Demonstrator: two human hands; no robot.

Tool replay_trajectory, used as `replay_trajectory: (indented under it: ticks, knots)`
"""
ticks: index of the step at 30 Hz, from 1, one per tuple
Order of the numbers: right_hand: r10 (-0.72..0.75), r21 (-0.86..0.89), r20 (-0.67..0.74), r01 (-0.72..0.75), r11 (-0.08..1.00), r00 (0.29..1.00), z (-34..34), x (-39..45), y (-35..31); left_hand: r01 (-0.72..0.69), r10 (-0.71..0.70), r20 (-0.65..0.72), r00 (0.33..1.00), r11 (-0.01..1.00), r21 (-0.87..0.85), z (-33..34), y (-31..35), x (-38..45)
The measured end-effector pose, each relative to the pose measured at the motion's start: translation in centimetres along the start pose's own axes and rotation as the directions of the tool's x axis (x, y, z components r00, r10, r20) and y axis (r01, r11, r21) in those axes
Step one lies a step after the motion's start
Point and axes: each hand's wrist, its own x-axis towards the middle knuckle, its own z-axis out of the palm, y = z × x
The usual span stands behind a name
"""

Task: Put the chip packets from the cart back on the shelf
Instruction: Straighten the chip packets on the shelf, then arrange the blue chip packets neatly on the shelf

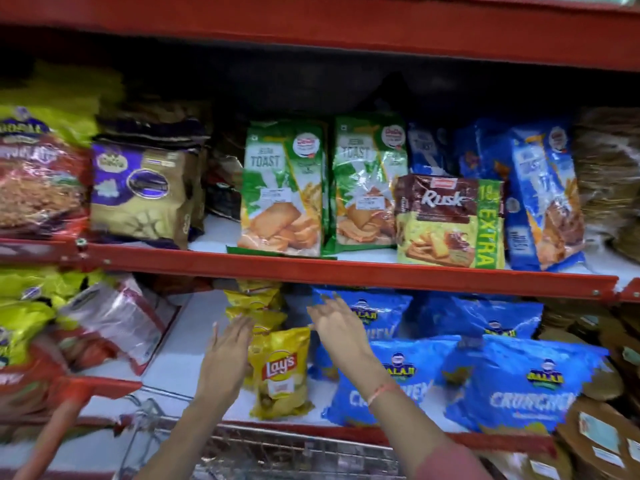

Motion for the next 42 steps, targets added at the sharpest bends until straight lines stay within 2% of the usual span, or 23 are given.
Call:
replay_trajectory:
  ticks: [3, 5, 7, 9, 11, 14, 24, 27, 31, 38, 42]
  knots:
    - [0.045, -0.054, 0.221, -0.034, 0.998, 0.974, 0.9, 2.2, -1.9, 0.117, -0.087, 0.159, 0.984, 0.974, -0.192, -0.9, -0.3, 1.2]
    - [0.066, -0.104, 0.222, -0.043, 0.994, 0.973, 1.4, 2.7, -2.5, 0.2, -0.124, 0.248, 0.961, 0.931, -0.307, -0.8, -1.1, 2.3]
    - [0.118, -0.078, 0.166, -0.106, 0.991, 0.979, 1.5, 2.3, -3.1, 0.218, -0.134, 0.23, 0.964, 0.892, -0.396, -0.6, -2.2, 2.8]
    - [0.174, -0.115, 0.186, -0.155, 0.981, 0.967, 0.2, 1.8, -3.9, 0.173, -0.09, 0.218, 0.972, 0.9, -0.401, -0.6, -3.3, 3.0]
    - [0.164, -0.026, 0.254, -0.163, 0.986, 0.953, 0.0, 1.7, -4.4, 0.129, -0.049, 0.199, 0.979, 0.901, -0.415, -0.8, -4.4, 3.1]
    - [0.155, 0.017, 0.235, -0.163, 0.986, 0.96, 1.0, 2.2, -5.2, 0.134, -0.058, 0.184, 0.981, 0.89, -0.437, -1.1, -6.3, 3.6]
    - [0.086, 0.107, 0.171, -0.105, 0.989, 0.982, 2.4, 2.3, -6.5, 0.093, -0.049, 0.189, 0.981, 0.968, -0.234, -1.7, -7.5, 2.8]
    - [0.022, 0.179, 0.142, -0.047, 0.983, 0.99, 0.6, 0.9, -5.2, 0.105, -0.064, 0.194, 0.979, 0.972, -0.212, -3.3, -5.4, 2.4]
    - [0.045, 0.223, 0.043, -0.054, 0.973, 0.998, -1.5, -2.3, -2.0, 0.069, -0.018, 0.17, 0.985, 0.952, -0.3, -4.3, -1.1, 1.8]
    - [0.22, 0.215, 0.145, -0.247, 0.945, 0.965, -3.1, -7.3, 6.2, -0.056, 0.165, 0.28, 0.946, 0.931, -0.361, -3.6, 8.0, 3.3]
    - [0.377, 0.187, 0.207, -0.415, 0.891, 0.903, -3.2, -9.9, 11.0, -0.104, 0.22, 0.339, 0.915, 0.939, -0.328, -3.2, 12.0, 3.6]
